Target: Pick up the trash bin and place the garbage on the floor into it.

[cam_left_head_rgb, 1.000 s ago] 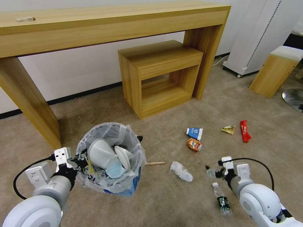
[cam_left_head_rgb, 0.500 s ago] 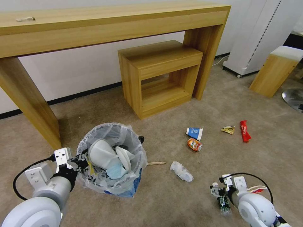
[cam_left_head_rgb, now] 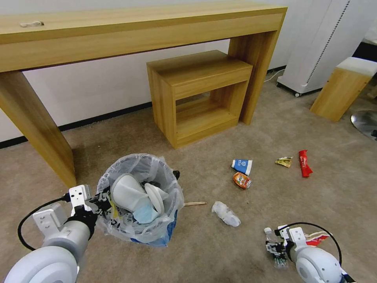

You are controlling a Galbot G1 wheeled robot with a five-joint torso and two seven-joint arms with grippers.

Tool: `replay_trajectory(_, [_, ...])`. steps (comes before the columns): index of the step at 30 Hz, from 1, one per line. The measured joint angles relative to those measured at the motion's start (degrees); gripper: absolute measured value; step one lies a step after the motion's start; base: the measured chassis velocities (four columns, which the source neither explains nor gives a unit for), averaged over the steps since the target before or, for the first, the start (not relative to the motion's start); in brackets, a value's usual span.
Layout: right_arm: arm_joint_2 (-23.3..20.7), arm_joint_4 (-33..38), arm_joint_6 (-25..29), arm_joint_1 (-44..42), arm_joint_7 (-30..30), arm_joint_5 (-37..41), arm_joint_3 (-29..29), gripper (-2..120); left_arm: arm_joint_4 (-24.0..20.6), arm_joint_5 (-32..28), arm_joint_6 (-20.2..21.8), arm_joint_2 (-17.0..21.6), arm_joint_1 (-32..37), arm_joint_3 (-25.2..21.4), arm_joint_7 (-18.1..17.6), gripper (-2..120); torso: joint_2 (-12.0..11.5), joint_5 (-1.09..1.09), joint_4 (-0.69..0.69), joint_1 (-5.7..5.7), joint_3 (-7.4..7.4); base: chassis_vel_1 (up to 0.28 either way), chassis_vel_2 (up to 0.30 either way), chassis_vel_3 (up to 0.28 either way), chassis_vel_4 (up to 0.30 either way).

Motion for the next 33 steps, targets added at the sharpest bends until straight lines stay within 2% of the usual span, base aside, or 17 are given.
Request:
replay_trajectory(11, [0.96, -2.48, 0.06, 0.93, -0.23, -1.19, -1.66, 99, 0.00, 0.14, -0.16, 0.17, 0.63, -0.22, 0.07, 0, 0.00, 0.00, 0.00, 0.00, 0.00, 0.000, 0.000, 0.000, 0.000])
replay_trajectory(21, [2.05, -5.49, 0.12, 1.86, -0.47, -2.19, -3.17, 82, 0.00, 0.08, -0.20, 0.47, 0.41, -0.26, 0.12, 0, 0.00, 0.00, 0.00, 0.00, 0.00, 0.000, 0.000, 0.000, 0.000])
replay_trajectory(33, [2.39, -7.49, 0.13, 2.68, -0.35, -2.15, -3.45, 76, 0.00, -0.08, -0.23, 0.56, 0.01, -0.28, 0.17, 0, 0.00, 0.00, 0.00, 0.00, 0.00, 0.000, 0.000, 0.000, 0.000])
